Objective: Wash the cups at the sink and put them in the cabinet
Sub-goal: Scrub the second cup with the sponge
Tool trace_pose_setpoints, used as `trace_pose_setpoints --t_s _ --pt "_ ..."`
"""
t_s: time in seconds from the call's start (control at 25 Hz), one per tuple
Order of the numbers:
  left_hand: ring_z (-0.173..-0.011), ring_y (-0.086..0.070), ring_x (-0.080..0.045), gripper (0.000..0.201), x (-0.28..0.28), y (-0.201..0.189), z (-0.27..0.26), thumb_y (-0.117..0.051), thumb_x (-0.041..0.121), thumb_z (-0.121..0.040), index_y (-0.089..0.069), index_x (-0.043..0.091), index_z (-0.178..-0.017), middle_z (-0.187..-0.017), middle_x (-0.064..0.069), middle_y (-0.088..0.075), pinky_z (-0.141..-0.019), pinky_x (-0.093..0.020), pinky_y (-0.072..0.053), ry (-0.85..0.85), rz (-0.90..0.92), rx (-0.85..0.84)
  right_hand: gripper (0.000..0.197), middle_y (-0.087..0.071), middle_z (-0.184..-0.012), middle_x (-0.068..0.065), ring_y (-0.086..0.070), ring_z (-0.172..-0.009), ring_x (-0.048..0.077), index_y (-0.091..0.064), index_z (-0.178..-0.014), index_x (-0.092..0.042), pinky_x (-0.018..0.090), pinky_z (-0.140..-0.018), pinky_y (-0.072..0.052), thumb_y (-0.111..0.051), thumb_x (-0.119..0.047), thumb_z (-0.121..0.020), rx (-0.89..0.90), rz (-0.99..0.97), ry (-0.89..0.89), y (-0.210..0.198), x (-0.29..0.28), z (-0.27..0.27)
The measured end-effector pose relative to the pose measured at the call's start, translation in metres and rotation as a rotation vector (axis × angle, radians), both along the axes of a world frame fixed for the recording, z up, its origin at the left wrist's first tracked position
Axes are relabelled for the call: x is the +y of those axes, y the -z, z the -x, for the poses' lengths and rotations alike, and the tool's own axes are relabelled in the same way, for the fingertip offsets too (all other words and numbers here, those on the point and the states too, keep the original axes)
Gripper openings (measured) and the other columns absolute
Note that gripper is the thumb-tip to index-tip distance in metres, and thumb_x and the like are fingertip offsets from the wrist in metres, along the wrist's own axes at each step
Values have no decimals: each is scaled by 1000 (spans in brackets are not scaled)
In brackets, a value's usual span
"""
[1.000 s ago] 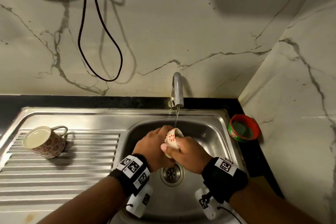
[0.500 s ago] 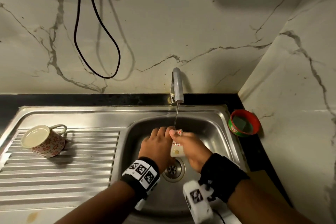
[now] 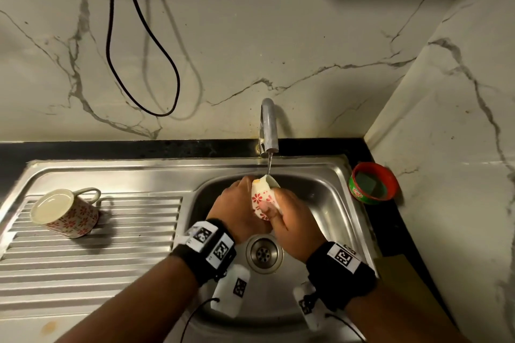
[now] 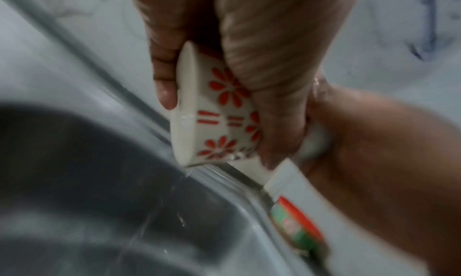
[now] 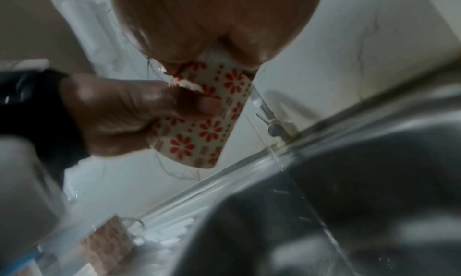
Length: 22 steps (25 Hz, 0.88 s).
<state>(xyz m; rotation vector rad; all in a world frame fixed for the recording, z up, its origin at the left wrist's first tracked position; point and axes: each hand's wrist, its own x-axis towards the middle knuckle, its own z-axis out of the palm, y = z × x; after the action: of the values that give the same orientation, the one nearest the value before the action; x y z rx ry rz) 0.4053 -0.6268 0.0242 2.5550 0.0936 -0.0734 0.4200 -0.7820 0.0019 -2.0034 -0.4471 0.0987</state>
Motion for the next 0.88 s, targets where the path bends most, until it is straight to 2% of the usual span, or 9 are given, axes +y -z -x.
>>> trace_pose_setpoints --t_s 0.16,0.32,0.44,0.48,0.6,0.64,0.72,0.8,0.88 --pt "-121 -55 -18 98 -15 5 16 -82 45 -69 -24 32 -148 -136 5 -52 -97 -33 -50 54 -243 -117 24 -73 -105 0 -68 -95 3 -64 -116 -17 19 -80 -51 -53 -33 -103 209 -175 36 -2 5 0" --pt "-107 -63 -9 93 -5 -2 2 -89 45 -59 -39 32 -136 -116 13 -61 -86 -24 -55 28 123 113 36 -63 -105 -1 -63 -101 17 -58 -120 -19 24 -83 -50 -43 -45 -101 26 -72 34 5 -10 -2" --pt "-122 -54 -19 98 -28 3 14 -79 43 -74 -19 30 -150 -139 4 -46 -97 -37 -52 -15 -201 -30 26 -70 -104 2 -67 -96 14 -62 -116 -16 25 -81 -51 -44 -32 -105 160 -172 107 -4 1 -6" --pt "-122 -54 -19 96 -29 2 13 -79 43 -73 -21 31 -149 -139 4 -47 -99 -38 -51 -4 -206 -55 26 -70 -104 1 -67 -96 13 -62 -115 -15 25 -82 -51 -44 -31 -105 96 -161 157 -7 5 -4" --pt "-101 -66 -9 83 -9 -4 -5 -90 39 -55 -49 31 -126 -110 8 -68 -91 -37 -57 59 302 197 33 -58 -100 -7 -56 -99 17 -58 -106 -19 25 -86 -45 -38 -45 -104 -218 26 92 -3 -14 0" --pt "-96 -67 -8 79 -8 -5 -7 -92 35 -54 -52 28 -121 -104 8 -70 -87 -36 -59 79 425 286 32 -56 -98 -6 -55 -97 15 -56 -104 -21 24 -84 -43 -36 -47 -103 -222 30 64 1 -21 -6" --pt "-97 -63 -8 78 -18 0 2 -89 39 -60 -45 27 -124 -109 11 -64 -83 -29 -57 7 269 300 27 -61 -98 -3 -59 -92 10 -58 -108 -20 24 -82 -45 -39 -39 -104 -48 -57 138 -3 -19 -15" --pt "-119 -55 -20 81 -37 8 14 -80 39 -73 -39 23 -141 -132 3 -53 -93 -28 -51 -1 -33 223 28 -65 -104 -4 -60 -96 9 -61 -115 -12 25 -88 -48 -43 -30 -104 71 -158 199 -16 2 -14" --pt "-132 -45 -40 55 -42 27 15 -62 17 -94 -43 -3 -142 -143 -24 -47 -96 -5 -36 110 67 199 32 -68 -99 -4 -61 -92 9 -65 -109 -12 23 -88 -47 -44 -34 -99 -76 -126 79 -26 22 0"
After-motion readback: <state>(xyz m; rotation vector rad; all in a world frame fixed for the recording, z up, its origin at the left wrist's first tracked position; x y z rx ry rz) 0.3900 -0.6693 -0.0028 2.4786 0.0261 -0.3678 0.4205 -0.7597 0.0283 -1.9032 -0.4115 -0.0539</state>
